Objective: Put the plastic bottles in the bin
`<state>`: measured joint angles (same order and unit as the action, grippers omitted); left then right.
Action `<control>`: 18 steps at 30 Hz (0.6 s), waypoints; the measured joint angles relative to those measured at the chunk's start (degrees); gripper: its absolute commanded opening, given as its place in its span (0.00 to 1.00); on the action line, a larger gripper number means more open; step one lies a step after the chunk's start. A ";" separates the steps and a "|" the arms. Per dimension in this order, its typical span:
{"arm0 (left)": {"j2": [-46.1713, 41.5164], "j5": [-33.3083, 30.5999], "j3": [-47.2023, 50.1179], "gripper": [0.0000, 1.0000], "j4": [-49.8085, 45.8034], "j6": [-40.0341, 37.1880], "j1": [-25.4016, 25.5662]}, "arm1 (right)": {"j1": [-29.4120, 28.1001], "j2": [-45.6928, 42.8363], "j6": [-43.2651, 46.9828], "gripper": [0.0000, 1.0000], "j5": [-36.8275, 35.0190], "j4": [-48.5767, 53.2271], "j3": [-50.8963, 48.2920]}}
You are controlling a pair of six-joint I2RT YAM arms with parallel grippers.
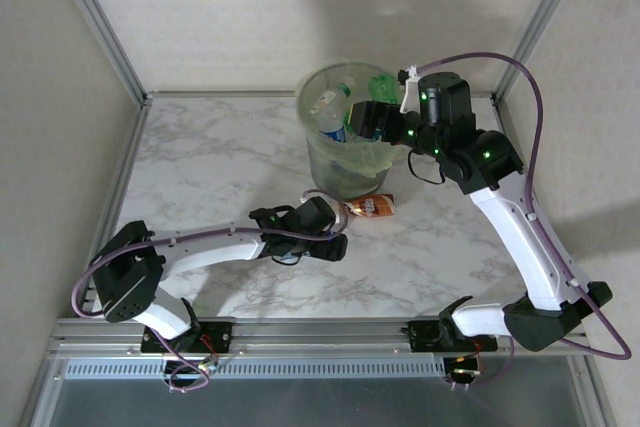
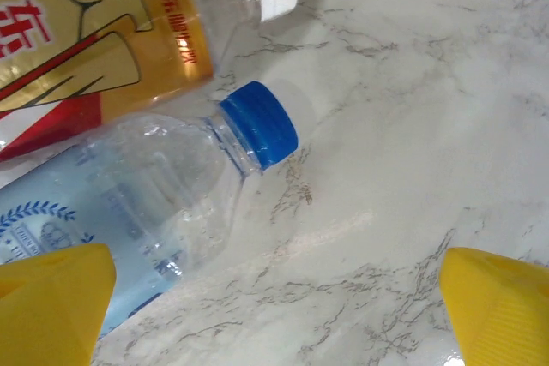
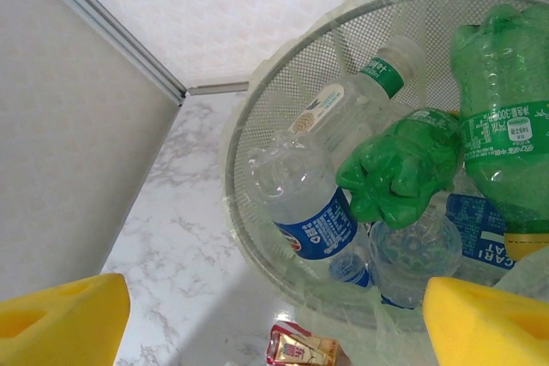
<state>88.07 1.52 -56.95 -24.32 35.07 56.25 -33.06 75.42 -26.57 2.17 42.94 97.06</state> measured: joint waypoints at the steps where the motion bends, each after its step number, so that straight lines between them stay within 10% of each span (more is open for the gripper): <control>1: 0.07 -0.55 -0.44 0.98 -0.48 -0.66 0.02 | 0.00 0.00 0.00 0.90 0.02 -0.11 -0.07; 18: 0.04 -7.63 -0.39 1.00 -4.33 -8.81 -3.89 | 0.00 -0.74 -0.68 0.91 -1.03 -0.35 -2.95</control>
<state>88.12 -6.11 -57.34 -28.64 26.26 52.36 -33.06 74.67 -27.24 1.15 42.59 94.11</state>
